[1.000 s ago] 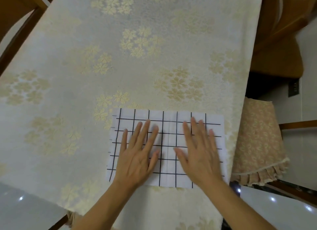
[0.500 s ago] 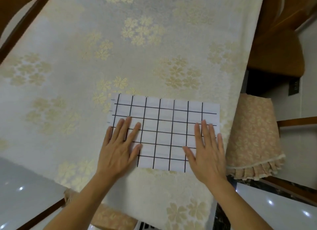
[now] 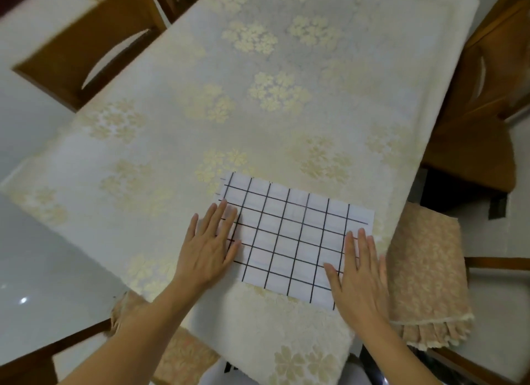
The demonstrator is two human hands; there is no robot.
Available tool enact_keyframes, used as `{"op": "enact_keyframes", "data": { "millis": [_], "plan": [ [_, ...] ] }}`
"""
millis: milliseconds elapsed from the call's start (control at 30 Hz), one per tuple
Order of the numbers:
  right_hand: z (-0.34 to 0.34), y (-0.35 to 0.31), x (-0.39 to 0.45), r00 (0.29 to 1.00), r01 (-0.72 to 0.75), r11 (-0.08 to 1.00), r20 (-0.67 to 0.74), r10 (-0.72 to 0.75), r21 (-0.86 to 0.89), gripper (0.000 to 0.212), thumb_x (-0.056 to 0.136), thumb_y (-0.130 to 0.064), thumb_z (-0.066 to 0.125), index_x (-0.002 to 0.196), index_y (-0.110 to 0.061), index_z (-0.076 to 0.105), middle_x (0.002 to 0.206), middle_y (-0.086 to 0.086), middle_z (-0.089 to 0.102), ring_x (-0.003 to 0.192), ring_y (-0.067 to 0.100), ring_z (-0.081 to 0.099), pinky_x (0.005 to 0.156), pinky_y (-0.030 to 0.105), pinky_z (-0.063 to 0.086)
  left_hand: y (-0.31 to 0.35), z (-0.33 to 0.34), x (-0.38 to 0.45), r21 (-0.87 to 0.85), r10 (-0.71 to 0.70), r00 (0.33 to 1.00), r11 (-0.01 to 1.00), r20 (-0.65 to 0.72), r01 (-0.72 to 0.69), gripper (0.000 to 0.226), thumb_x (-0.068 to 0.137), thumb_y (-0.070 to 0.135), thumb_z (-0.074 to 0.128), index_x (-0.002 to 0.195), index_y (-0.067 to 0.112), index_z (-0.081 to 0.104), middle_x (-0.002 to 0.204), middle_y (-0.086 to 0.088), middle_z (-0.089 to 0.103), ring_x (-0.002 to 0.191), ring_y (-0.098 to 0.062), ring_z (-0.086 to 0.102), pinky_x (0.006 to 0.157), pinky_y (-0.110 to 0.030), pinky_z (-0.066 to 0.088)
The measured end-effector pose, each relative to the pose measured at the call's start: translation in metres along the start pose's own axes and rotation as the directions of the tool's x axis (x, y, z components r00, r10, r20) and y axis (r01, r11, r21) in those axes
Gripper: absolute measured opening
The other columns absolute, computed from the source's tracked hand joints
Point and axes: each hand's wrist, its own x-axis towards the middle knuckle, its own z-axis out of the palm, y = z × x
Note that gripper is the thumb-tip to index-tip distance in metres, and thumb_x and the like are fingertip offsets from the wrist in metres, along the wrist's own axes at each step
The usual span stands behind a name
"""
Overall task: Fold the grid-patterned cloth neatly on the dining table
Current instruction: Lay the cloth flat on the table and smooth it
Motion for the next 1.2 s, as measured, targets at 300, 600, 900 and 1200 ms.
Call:
{"op": "enact_keyframes", "data": {
  "millis": [300,600,900,1200],
  "plan": [
    [-0.035,-0.026,0.077,0.805,0.591,0.801,0.116,-0.581,-0.089,0.063,0.102,-0.053,0.02,0.158,-0.029,0.007,0.166,0.001,0.009,0.153,0.02,0.004,0.12,0.048,0.008,0.004,-0.021,-0.031,-0.031,-0.375,0.926,0.927,-0.053,0.373,0.062,0.099,0.049,0.025,0.154,0.02,0.031,0.161,-0.003,0.029,0.148,-0.023,0.029,0.12,-0.055,0.02],
    [-0.042,-0.09,0.177,0.398,0.916,0.381,0.17,-0.901,-0.127,0.043,0.102,-0.033,0.037,0.14,-0.02,0.051,0.154,0.011,0.041,0.145,0.03,0.034,0.115,0.058,0.031,0.024,-0.011,-0.052,-0.136,-0.642,0.764,0.764,-0.064,0.63,0.052,0.098,0.041,0.035,0.139,0.012,0.05,0.153,-0.004,0.043,0.141,-0.024,0.041,0.118,-0.056,0.026],
    [-0.024,-0.183,0.228,0.113,0.991,0.097,0.203,-0.973,-0.088,0.04,0.099,-0.032,0.048,0.138,-0.026,0.051,0.155,0.009,0.04,0.145,0.031,0.034,0.115,0.057,0.031,0.025,0.011,-0.041,-0.173,-0.717,0.69,0.695,-0.099,0.698,0.04,0.095,0.043,0.052,0.123,0.015,0.059,0.154,-0.007,0.043,0.142,-0.026,0.04,0.114,-0.058,0.032],
    [-0.02,-0.227,0.24,-0.058,0.997,-0.069,0.339,-0.939,-0.022,0.028,0.092,-0.044,0.057,0.114,-0.027,0.052,0.146,0.009,0.043,0.142,0.033,0.034,0.114,0.054,0.031,0.028,0.015,-0.032,-0.187,-0.748,0.66,0.659,-0.063,0.729,0.04,0.1,0.046,0.041,0.119,0.014,0.054,0.16,-0.011,0.028,0.148,-0.027,0.025,0.117,-0.061,0.02]
  ]
}}
